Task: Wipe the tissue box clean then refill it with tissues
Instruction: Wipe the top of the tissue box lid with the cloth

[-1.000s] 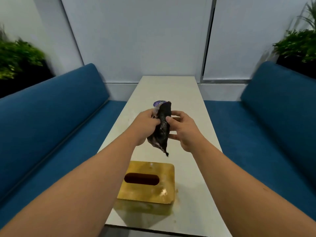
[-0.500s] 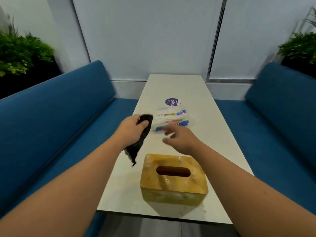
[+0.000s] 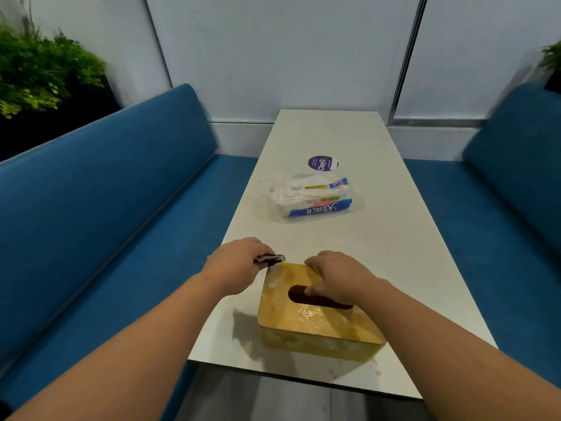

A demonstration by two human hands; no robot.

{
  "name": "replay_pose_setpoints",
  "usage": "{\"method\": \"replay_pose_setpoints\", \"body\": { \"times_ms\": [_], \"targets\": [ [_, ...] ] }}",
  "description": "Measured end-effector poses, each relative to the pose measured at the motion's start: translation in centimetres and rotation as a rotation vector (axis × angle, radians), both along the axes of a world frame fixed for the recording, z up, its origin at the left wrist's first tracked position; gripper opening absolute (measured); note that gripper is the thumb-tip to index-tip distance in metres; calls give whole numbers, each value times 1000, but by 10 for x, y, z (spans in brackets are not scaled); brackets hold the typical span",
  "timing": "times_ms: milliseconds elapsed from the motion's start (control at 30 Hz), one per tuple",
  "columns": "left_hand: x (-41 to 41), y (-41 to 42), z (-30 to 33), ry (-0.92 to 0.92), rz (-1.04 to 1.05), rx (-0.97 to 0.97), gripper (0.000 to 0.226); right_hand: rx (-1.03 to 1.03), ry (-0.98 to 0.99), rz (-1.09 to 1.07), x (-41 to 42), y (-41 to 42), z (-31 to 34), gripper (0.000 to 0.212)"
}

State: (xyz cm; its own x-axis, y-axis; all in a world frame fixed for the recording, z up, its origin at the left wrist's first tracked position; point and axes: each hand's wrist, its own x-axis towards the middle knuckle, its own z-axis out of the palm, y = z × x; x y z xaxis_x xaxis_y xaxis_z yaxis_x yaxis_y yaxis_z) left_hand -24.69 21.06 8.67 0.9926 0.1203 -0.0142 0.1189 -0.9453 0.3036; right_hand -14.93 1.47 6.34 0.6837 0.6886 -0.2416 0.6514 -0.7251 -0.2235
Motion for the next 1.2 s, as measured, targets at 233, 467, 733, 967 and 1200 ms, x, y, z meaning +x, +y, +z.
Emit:
{"method": "replay_pose_setpoints", "body": {
  "times_ms": [233, 467, 733, 967, 1200],
  "targets": [
    [30, -30, -6, -86, -363, 431, 33, -83, -113, 29, 3, 5, 1, 60],
    [32, -9, -7, -24, -380, 513, 34, -70, -96, 18, 3, 4, -1, 58],
    [19, 39, -10, -19, -179, 532, 51, -88, -181, 98, -4, 3, -2, 50],
    [9, 15, -32, -67, -211, 408, 52, -113, -200, 124, -2, 5, 0, 54],
    [7, 10, -31, -93, -176, 420, 52, -80, -193, 102, -6, 4, -4, 53]
  ]
}}
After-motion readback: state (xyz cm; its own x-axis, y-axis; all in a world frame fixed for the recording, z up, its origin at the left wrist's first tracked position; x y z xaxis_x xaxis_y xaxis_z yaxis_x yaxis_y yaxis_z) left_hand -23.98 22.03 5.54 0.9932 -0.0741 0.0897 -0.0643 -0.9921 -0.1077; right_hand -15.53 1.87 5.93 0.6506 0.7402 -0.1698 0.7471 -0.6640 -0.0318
